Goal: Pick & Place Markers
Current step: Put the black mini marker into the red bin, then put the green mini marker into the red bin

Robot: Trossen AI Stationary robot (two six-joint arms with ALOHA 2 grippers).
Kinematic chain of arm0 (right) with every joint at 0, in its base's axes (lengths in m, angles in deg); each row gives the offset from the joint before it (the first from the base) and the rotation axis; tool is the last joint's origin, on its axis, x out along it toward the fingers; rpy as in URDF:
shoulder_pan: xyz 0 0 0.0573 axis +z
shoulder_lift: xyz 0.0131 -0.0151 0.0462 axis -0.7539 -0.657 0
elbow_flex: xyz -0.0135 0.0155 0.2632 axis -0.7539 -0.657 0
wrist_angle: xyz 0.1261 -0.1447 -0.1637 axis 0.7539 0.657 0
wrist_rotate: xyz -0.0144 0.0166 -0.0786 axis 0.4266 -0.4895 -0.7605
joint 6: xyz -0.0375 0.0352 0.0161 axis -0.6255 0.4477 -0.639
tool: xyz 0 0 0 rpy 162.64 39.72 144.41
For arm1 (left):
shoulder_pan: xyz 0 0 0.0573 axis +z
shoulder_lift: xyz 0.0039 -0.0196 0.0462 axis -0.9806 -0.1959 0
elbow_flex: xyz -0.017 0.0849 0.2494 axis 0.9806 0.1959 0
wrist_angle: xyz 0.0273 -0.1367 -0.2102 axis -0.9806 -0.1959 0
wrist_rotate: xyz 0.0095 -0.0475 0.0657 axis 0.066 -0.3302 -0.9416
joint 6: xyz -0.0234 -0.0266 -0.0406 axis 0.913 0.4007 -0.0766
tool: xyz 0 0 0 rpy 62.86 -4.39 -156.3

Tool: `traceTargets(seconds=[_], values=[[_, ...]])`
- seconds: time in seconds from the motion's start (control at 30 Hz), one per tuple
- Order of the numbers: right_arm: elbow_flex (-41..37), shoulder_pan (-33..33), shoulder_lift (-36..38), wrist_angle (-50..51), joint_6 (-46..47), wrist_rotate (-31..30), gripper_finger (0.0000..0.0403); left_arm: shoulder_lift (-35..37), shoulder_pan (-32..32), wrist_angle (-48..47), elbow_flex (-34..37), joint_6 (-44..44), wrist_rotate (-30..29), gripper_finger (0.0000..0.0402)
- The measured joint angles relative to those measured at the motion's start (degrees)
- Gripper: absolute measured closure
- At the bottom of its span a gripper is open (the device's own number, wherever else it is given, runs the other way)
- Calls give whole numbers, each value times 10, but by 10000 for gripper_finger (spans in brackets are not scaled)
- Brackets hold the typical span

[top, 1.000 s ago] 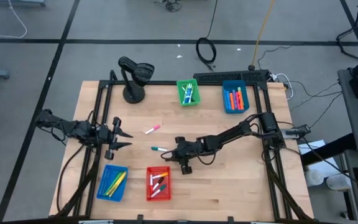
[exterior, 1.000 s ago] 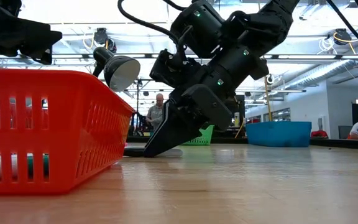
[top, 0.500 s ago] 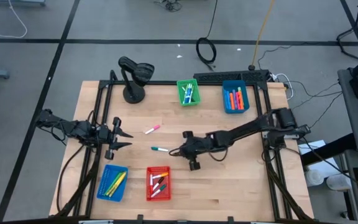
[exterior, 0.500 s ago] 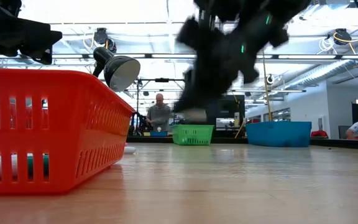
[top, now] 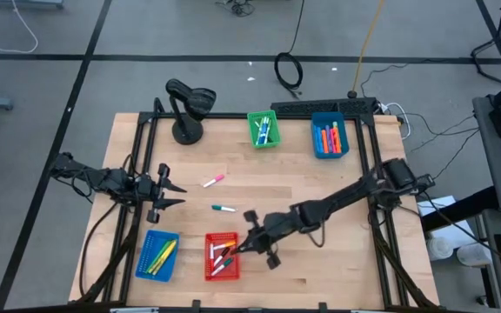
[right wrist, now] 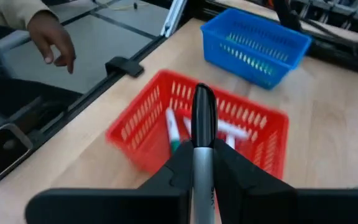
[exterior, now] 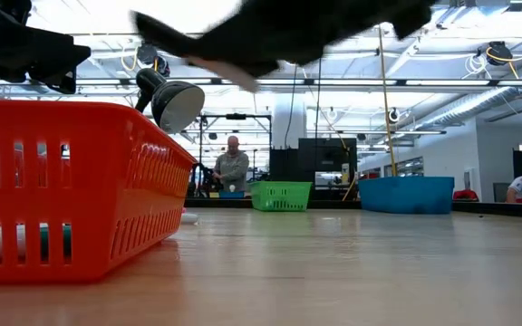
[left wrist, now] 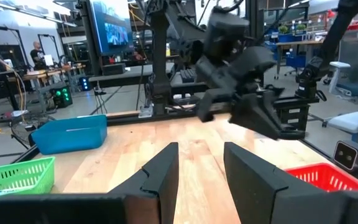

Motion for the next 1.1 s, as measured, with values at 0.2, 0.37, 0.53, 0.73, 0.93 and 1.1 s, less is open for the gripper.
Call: traceTargets(seconds=[0.2,0.37,0.53,0.73,0.93,1.1], values=[[135,5,-94,106,-39,34,374,0,0,0,0,0,0,268],[210,3,-147,141,-53,44,375,0,0,1,0,0,0,268],[216,0,-157,148,-63,43,366,0,0,0,0,0,0,268],[216,-1,-156,144,-60,42,353,0,0,0,0,0,0,268],[216,0,-156,144,-47,43,322,0,0,0,0,0,0,268],[216,-4,-156,144,-37,42,290,0,0,0,0,0,0,268]])
